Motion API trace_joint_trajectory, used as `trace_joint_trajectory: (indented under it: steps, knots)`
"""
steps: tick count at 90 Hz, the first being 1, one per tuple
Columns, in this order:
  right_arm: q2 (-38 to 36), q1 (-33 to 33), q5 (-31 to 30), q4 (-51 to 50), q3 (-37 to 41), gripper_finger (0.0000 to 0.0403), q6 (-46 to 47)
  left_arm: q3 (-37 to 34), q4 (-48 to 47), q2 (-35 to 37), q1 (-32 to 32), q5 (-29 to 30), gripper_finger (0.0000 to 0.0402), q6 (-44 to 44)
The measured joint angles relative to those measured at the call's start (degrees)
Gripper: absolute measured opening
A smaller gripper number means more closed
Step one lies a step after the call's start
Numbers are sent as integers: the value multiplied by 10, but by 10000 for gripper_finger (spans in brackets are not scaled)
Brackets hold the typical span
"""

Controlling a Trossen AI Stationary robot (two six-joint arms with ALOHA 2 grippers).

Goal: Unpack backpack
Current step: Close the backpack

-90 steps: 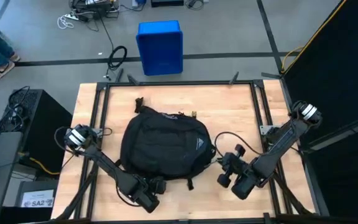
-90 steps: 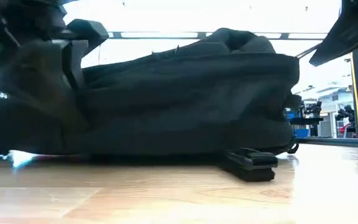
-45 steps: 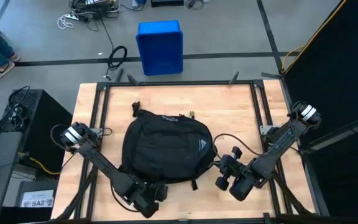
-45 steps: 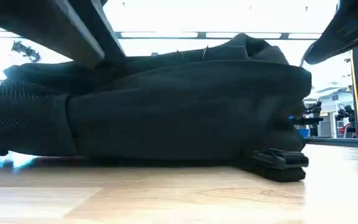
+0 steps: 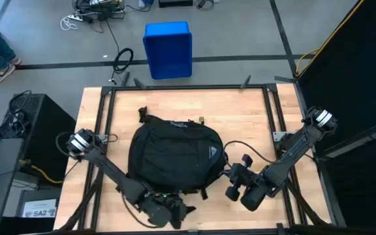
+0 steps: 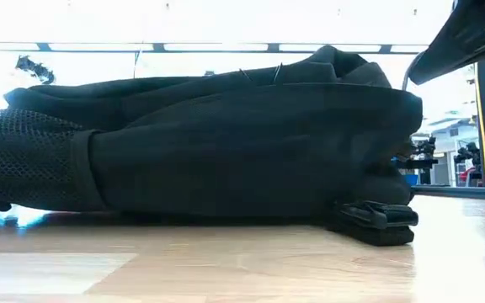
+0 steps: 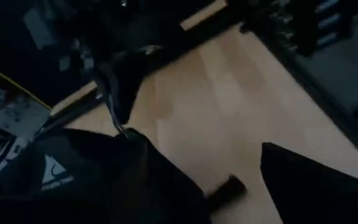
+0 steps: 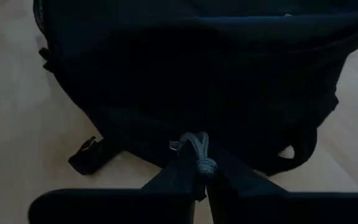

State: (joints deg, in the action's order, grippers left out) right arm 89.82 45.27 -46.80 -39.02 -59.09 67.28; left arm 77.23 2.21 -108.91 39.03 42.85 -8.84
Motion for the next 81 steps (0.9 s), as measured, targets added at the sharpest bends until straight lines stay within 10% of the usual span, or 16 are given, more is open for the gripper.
trace_joint_trajectory:
  steps: [55, 81]
  knots:
    - [0, -4, 0, 26, 0, 0, -41, -1, -39, -41, -107, 23, 289, 124]
    - [0, -12, 0, 38, 0, 0, -61, -1, -60, -44, -110, -78, 48, 133]
